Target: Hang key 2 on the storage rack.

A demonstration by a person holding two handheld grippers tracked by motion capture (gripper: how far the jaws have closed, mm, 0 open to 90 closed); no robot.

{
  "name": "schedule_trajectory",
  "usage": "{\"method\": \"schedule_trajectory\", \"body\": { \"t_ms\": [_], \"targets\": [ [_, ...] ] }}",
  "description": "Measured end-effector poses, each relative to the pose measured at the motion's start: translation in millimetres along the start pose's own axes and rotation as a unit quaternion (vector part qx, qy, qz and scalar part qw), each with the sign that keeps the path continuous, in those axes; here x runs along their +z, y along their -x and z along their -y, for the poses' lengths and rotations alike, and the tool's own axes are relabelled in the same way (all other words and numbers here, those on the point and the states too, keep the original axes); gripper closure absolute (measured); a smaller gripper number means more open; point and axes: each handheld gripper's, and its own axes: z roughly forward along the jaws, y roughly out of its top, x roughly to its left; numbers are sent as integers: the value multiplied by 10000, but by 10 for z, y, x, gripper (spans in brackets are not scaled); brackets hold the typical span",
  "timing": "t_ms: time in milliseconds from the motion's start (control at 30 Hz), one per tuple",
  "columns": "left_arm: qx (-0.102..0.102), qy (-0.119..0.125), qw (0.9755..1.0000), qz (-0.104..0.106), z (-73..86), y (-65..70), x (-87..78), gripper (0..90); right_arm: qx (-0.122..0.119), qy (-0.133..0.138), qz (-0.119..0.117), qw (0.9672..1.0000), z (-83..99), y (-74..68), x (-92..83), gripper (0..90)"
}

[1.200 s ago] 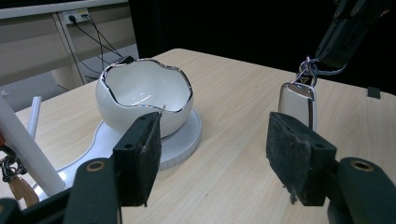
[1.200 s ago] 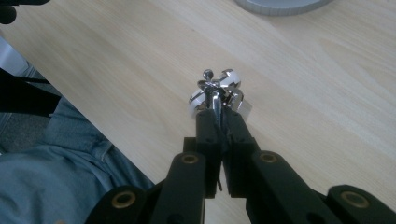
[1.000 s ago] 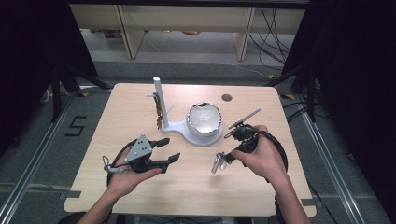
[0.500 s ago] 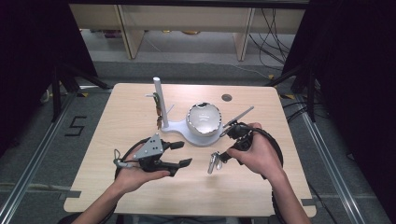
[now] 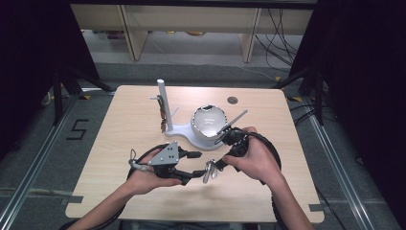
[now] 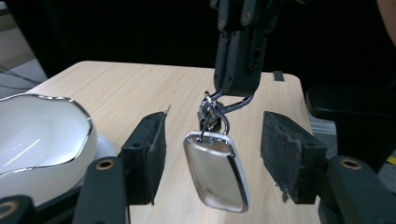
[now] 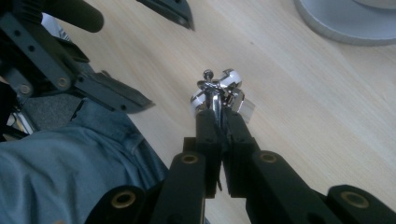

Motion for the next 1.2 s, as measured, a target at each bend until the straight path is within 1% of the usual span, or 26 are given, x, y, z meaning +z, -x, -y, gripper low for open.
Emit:
{"method": "schedule_trajectory", "body": {
  "t_ms": [33, 100, 133, 167, 233, 300, 400, 433, 467, 500, 533, 600, 633, 667, 700, 767, 1000, 1067, 1133, 1167, 1200],
  "targets": [
    [-20, 40, 10000, 63, 4, -5, 15, 413, -45, -14, -9, 10000, -3, -3, 4, 870],
    [41, 26, 9998, 189, 5, -33, 32, 424, -74, -19, -49, 10000, -2, -9, 19, 870],
    [-2, 55, 9997, 224, 8, -38, 45, 428, -65, -40, -63, 10000, 0, -13, 25, 870],
    [56, 26, 9997, 248, 10, -52, 53, 432, -51, -54, -66, 10000, 1, -18, 33, 870],
    [92, 32, 9995, 296, 17, -55, 80, 437, -105, -65, -78, 9999, 2, -14, 42, 870],
    [152, -23, 9992, 365, 17, -51, 94, 440, -95, -75, -94, 9999, 2, -21, 47, 870],
    [233, -22, 9986, 474, 17, -40, 121, 449, -119, -100, -119, 9998, -2, -35, 59, 870],
    [247, -19, 9984, 505, 17, -33, 130, 451, -91, -114, -132, 9998, -1, -42, 61, 870],
    [233, 2, 9983, 537, 18, -27, 138, 455, -169, -106, -142, 9997, -3, -36, 63, 870],
    [228, 9, 9981, 567, 20, -23, 143, 460, -177, -102, -145, 9997, -3, -37, 65, 870],
    [277, -8, 9979, 586, 23, -24, 150, 466, -154, -111, -146, 9997, -2, -42, 65, 870],
    [252, -6, 9980, 575, 30, -10, 163, 480, -118, -106, -167, 9997, 1, -45, 74, 870],
    [267, -17, 9980, 578, 32, -9, 164, 482, -155, -121, -158, 9997, -1, -39, 75, 870],
    [270, -21, 9980, 578, 34, -9, 165, 485, -140, -127, -171, 9997, -1, -40, 78, 870],
    [268, -22, 9980, 573, 35, -8, 166, 488, -195, -132, -159, 9996, 0, -31, 84, 869],
    [267, -4, 9980, 572, 39, -8, 171, 496, -162, -135, -165, 9996, 1, -35, 90, 870],
    [417, -80, 9975, 571, 61, -7, 178, 539, -150, -149, -207, 9996, -4, -41, 100, 870],
    [452, -102, 9971, 597, 66, -4, 180, 548, -209, -145, -257, 9993, -5, -36, 98, 870],
    [523, -131, 9968, 596, 73, -3, 182, 560, -201, -148, -256, 9994, -12, -39, 96, 869],
    [570, -155, 9965, 595, 75, -6, 183, 565, -141, -151, -239, 9995, -13, -47, 96, 869],
    [633, -187, 9960, 601, 78, -14, 180, 571, -130, -157, -249, 9995, -13, -51, 96, 870]
  ]
}}
